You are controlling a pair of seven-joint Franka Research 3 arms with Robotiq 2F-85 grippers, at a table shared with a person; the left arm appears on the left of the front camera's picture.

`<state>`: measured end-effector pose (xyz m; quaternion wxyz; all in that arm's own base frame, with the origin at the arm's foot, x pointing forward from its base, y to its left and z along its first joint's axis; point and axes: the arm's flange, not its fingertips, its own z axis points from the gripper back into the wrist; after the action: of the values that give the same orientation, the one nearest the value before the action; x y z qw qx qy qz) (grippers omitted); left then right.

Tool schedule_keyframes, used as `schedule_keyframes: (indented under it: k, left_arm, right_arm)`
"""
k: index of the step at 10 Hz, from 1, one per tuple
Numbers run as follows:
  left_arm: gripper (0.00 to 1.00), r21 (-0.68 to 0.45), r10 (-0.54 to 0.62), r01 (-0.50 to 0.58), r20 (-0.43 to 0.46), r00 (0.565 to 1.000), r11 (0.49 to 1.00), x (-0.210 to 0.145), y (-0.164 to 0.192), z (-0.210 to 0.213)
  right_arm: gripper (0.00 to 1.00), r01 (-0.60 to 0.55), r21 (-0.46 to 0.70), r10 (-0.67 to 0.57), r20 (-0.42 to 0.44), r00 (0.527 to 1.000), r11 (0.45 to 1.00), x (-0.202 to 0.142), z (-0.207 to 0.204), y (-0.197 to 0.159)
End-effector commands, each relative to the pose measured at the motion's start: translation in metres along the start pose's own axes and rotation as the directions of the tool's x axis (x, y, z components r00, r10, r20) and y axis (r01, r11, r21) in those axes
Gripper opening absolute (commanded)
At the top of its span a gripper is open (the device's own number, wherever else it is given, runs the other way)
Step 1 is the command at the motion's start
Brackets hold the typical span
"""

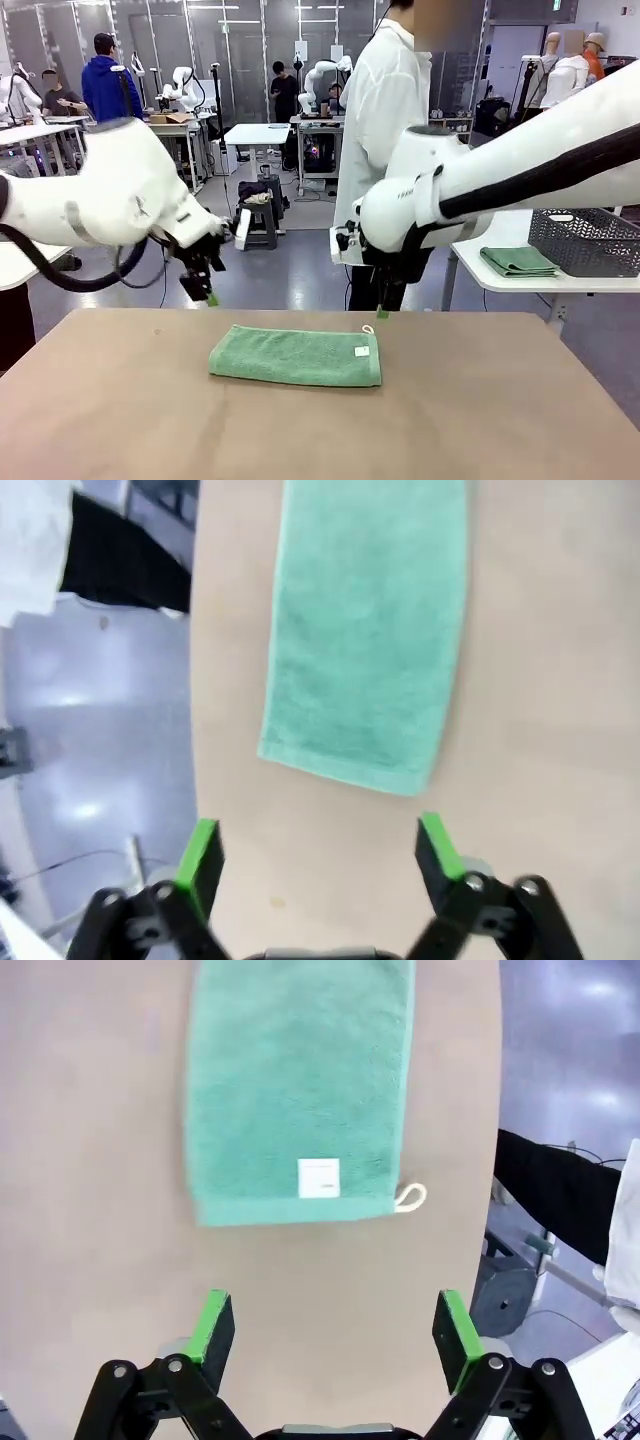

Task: Fold the towels and place them in the basket.
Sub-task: When a person lays out a Towel with hook on the table, fold it in half twice.

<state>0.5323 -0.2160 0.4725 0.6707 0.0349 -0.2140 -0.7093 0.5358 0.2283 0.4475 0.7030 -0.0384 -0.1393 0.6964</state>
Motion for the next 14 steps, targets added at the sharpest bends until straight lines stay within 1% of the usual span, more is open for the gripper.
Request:
schedule_keyframes:
  k: [1, 2, 3, 4, 5, 6, 7, 9, 10, 11, 12, 13, 14]
  left_arm:
    - [1.0, -0.038, 0.016, -0.013, 0.061, 0.998, 0.999, -0.029, -0.028, 0.066]
    - [1.0, -0.032, 0.004, -0.001, 0.105, 0.994, 0.999, -0.038, -0.032, 0.084]
    - [1.0, -0.014, -0.002, 0.004, 0.135, 0.991, 1.0, -0.051, -0.034, 0.1]
    - [1.0, -0.034, -0.01, 0.017, 0.191, 0.982, 0.999, -0.067, -0.034, 0.112]
    - [1.0, -0.045, 0.003, 0.007, 0.219, 0.976, 0.999, -0.079, -0.033, 0.12]
    - [1.0, -0.08, 0.025, -0.005, 0.253, 0.967, 0.997, -0.09, -0.034, 0.123]
    - [1.0, -0.09, 0.027, -0.002, 0.275, 0.961, 0.996, -0.099, -0.03, 0.119]
    - [1.0, -0.122, 0.067, -0.027, 0.34, 0.938, 0.992, -0.113, -0.026, 0.115]
    - [1.0, -0.127, 0.081, -0.038, 0.352, 0.933, 0.991, -0.117, -0.025, 0.113]
    - [1.0, -0.129, 0.088, -0.045, 0.355, 0.931, 0.991, -0.119, -0.025, 0.111]
    - [1.0, -0.126, 0.082, -0.039, 0.36, 0.929, 0.991, -0.118, -0.025, 0.109]
    - [1.0, -0.124, 0.079, -0.036, 0.36, 0.929, 0.992, -0.118, -0.024, 0.107]
    - [1.0, -0.128, 0.078, -0.034, 0.358, 0.931, 0.991, -0.116, -0.023, 0.107]
  right_arm:
    - [1.0, -0.006, 0.003, 0.006, 0.065, 0.998, 1.0, -0.028, 0.059, 0.041]
    - [1.0, 0.006, -0.008, -0.006, 0.083, 0.997, 1.0, -0.039, 0.077, 0.049]
    - [1.0, 0.004, -0.007, -0.003, 0.127, 0.992, 1.0, -0.053, 0.092, 0.054]
    - [1.0, 0.019, 0.001, -0.019, 0.182, 0.983, 1.0, -0.069, 0.105, 0.059]
    - [1.0, 0.059, 0.007, -0.059, 0.225, 0.973, 0.998, -0.085, 0.112, 0.061]
    - [1.0, 0.101, 0.037, -0.107, 0.26, 0.96, 0.994, -0.097, 0.115, 0.063]
    - [1.0, 0.107, 0.053, -0.117, 0.271, 0.955, 0.993, -0.107, 0.113, 0.061]
    - [1.0, 0.142, 0.098, -0.166, 0.314, 0.935, 0.985, -0.114, 0.104, 0.058]
    - [1.0, 0.273, 0.15, -0.309, 0.357, 0.881, 0.95, -0.11, 0.097, 0.053]
    - [1.0, 0.561, 0.257, -0.617, 0.352, 0.704, 0.787, -0.106, 0.086, 0.045]
    - [1.0, 0.693, 0.379, -0.79, 0.277, 0.548, 0.613, -0.101, 0.078, 0.044]
    - [1.0, 0.816, 0.362, -0.89, 0.263, 0.374, 0.45, -0.097, 0.077, 0.048]
    - [1.0, 0.891, 0.357, -0.948, 0.252, 0.196, 0.279, -0.094, 0.077, 0.053]
